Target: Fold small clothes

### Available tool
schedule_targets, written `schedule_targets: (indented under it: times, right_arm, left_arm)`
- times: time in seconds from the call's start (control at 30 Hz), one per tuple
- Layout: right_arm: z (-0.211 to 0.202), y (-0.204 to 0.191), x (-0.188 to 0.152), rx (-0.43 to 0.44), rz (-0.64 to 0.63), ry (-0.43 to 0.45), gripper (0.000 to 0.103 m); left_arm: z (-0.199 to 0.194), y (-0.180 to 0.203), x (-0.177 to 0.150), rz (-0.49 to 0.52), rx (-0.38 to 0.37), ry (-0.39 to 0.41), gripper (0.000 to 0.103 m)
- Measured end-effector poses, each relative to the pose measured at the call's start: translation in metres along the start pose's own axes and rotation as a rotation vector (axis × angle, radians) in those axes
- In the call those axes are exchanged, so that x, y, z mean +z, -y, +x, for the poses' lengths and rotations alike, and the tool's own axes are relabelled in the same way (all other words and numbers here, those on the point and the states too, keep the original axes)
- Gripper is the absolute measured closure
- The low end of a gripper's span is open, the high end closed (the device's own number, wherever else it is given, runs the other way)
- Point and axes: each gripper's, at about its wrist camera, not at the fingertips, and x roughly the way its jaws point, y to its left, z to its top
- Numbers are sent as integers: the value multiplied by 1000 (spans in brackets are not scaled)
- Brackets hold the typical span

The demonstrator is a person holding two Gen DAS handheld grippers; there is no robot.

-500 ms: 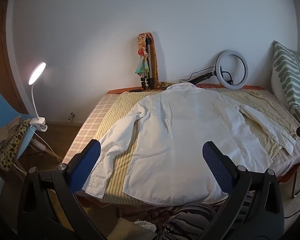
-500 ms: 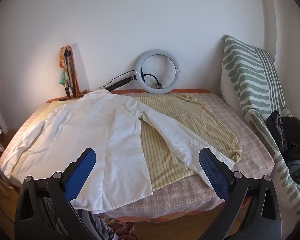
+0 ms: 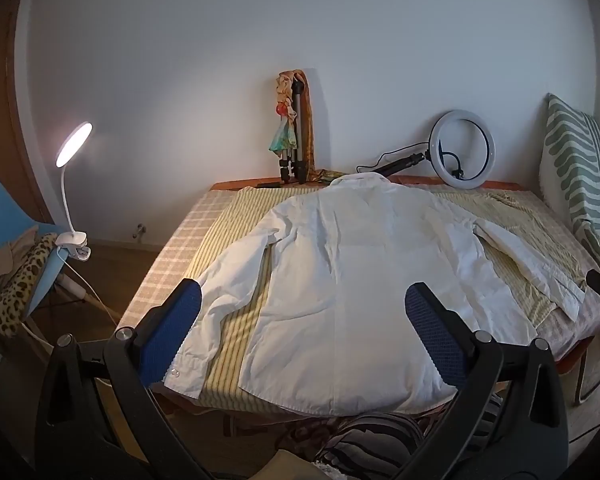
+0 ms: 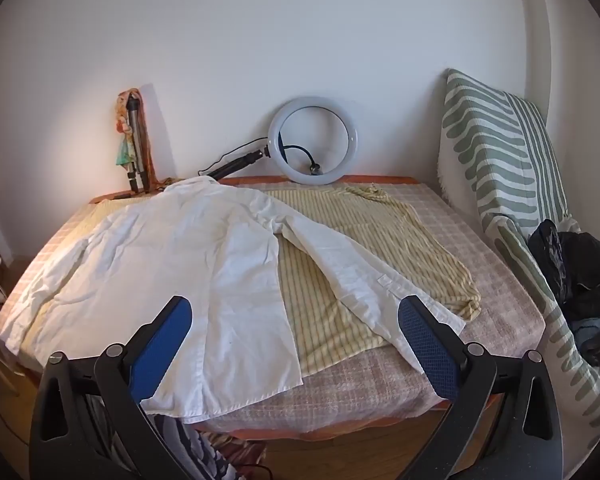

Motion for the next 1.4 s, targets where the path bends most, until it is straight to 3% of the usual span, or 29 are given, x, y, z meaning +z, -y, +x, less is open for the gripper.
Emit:
schedule_targets:
  times: [1.4]
  right_arm:
    - [1, -3, 0, -3, -7, -18, 1]
  left_arm:
    - [-5, 0, 8, -7, 1, 18, 0]
